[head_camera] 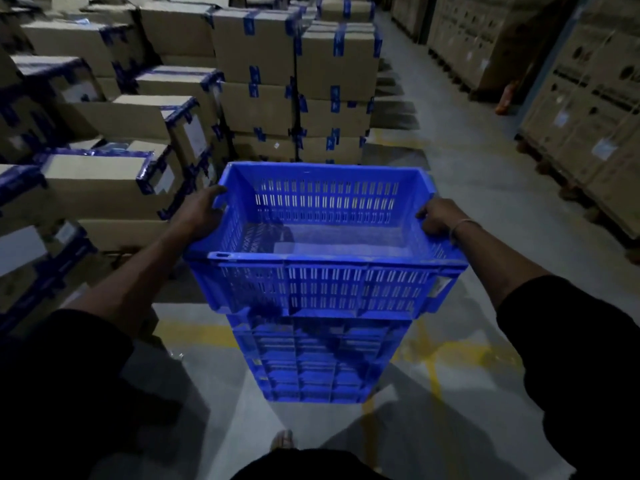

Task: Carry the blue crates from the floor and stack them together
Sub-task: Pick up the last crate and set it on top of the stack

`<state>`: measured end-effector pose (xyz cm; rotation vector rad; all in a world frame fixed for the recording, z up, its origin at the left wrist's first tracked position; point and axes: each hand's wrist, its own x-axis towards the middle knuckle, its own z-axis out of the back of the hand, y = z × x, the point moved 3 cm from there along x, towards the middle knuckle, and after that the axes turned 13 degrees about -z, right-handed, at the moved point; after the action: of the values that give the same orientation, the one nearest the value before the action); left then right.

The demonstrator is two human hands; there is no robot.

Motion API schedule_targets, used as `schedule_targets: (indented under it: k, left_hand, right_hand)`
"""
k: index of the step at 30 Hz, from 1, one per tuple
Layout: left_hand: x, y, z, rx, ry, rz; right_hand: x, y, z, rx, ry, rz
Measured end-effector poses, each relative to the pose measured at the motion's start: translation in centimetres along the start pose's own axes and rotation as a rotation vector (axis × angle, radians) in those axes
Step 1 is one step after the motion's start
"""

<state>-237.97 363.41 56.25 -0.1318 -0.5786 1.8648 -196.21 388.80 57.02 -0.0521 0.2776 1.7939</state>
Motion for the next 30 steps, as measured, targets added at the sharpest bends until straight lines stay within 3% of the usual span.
schedule_targets:
  k: [12,21,27,30]
  left_hand:
    - [7.8,1.2,-0.8,0.078,0.022,-0.054]
    - [5.6,1.8,-1.2,0.097,0.066,-0.039]
    - [4.6,0.5,-2.2,0.284,0.284,0.001]
    - [3.5,-0.2,-2.8,0.374,0.257,-0.050]
  right_hand:
    - [7.5,3.0,0.8,0.041,0.017,-0.073]
    - [6.1,2.0,-0.6,0.024,-0.028,-0.090]
    - [4.8,2.3,-0.1,-0.006,-0.033,-0.095]
    - [4.1,2.3,0.0,0.007,-0.076,-0.071]
